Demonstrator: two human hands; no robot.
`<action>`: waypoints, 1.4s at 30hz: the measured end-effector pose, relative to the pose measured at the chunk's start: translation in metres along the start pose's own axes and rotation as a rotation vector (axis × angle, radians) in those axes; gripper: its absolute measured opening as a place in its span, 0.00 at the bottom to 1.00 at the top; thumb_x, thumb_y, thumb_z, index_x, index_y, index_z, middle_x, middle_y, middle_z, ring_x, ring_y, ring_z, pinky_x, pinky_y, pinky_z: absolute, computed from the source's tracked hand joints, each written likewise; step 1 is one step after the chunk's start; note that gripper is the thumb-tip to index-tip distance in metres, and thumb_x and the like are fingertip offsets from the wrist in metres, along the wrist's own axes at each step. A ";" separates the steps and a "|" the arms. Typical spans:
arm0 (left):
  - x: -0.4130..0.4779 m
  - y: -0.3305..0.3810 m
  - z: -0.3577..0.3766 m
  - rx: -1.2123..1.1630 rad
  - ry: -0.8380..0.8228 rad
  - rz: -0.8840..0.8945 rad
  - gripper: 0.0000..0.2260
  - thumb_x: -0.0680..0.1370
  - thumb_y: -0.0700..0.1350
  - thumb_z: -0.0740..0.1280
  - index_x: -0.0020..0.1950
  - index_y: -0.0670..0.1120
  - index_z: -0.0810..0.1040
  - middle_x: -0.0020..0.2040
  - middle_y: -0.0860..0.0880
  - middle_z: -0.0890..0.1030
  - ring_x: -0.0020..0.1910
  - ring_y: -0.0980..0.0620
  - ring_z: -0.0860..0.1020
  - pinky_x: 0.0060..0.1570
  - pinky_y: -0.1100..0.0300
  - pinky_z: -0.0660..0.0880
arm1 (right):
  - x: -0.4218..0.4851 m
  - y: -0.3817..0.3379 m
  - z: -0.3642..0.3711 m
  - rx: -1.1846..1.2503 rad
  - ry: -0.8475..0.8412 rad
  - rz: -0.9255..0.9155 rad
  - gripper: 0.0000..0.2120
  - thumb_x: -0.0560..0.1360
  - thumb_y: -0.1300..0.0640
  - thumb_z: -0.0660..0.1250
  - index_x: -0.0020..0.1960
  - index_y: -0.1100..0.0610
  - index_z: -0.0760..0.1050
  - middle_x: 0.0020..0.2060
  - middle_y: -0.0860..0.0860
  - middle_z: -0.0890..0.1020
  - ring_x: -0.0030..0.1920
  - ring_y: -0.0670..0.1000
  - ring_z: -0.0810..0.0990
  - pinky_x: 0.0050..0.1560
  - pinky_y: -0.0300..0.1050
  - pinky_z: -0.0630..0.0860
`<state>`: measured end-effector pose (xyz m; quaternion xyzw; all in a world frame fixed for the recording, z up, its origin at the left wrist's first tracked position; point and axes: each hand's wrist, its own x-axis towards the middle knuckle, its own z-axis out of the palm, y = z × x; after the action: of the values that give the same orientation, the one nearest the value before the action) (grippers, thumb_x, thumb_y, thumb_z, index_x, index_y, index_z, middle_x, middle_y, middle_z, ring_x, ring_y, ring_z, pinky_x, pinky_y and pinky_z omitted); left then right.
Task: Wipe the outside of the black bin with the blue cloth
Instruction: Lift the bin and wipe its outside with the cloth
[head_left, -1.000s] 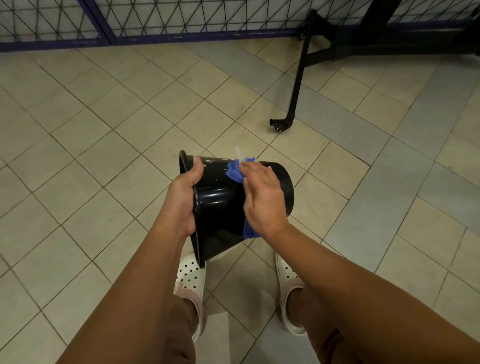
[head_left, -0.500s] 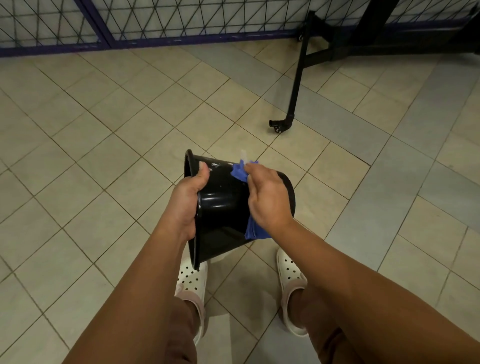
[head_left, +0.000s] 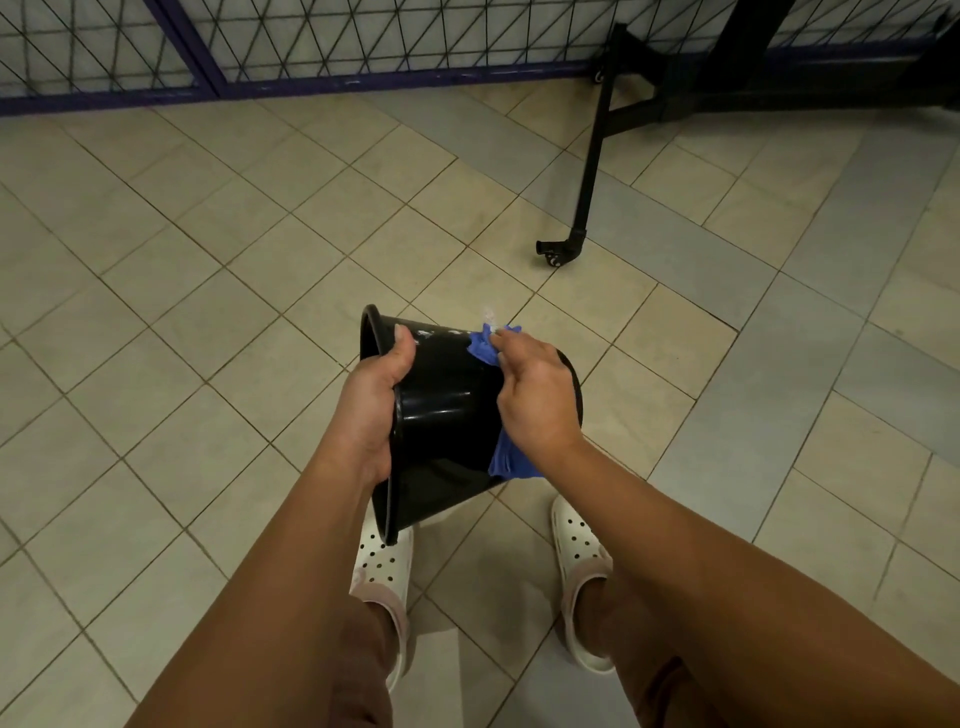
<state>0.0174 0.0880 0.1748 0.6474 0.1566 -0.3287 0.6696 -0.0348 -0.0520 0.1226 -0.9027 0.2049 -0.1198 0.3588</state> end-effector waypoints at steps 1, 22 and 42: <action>0.001 0.001 -0.001 -0.020 0.001 -0.015 0.22 0.79 0.61 0.62 0.57 0.44 0.81 0.49 0.42 0.86 0.49 0.40 0.84 0.46 0.48 0.79 | -0.004 -0.004 0.004 0.015 0.012 -0.047 0.16 0.76 0.66 0.60 0.63 0.59 0.75 0.59 0.54 0.79 0.63 0.54 0.74 0.69 0.49 0.65; 0.010 -0.003 -0.002 -0.165 -0.139 -0.066 0.32 0.78 0.67 0.55 0.58 0.41 0.82 0.51 0.39 0.85 0.49 0.42 0.85 0.44 0.53 0.83 | -0.012 -0.016 0.009 0.066 -0.026 -0.468 0.15 0.74 0.61 0.59 0.58 0.59 0.78 0.56 0.53 0.80 0.59 0.52 0.76 0.63 0.49 0.67; 0.014 -0.007 0.000 -0.118 -0.095 -0.050 0.32 0.77 0.69 0.53 0.61 0.45 0.81 0.54 0.41 0.85 0.54 0.43 0.84 0.56 0.47 0.78 | -0.007 -0.028 0.017 0.033 -0.013 -0.459 0.16 0.74 0.61 0.59 0.60 0.58 0.77 0.58 0.54 0.79 0.62 0.55 0.74 0.62 0.54 0.68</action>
<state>0.0238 0.0852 0.1607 0.5863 0.1601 -0.3657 0.7049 -0.0271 -0.0203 0.1299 -0.9205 -0.0099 -0.1958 0.3380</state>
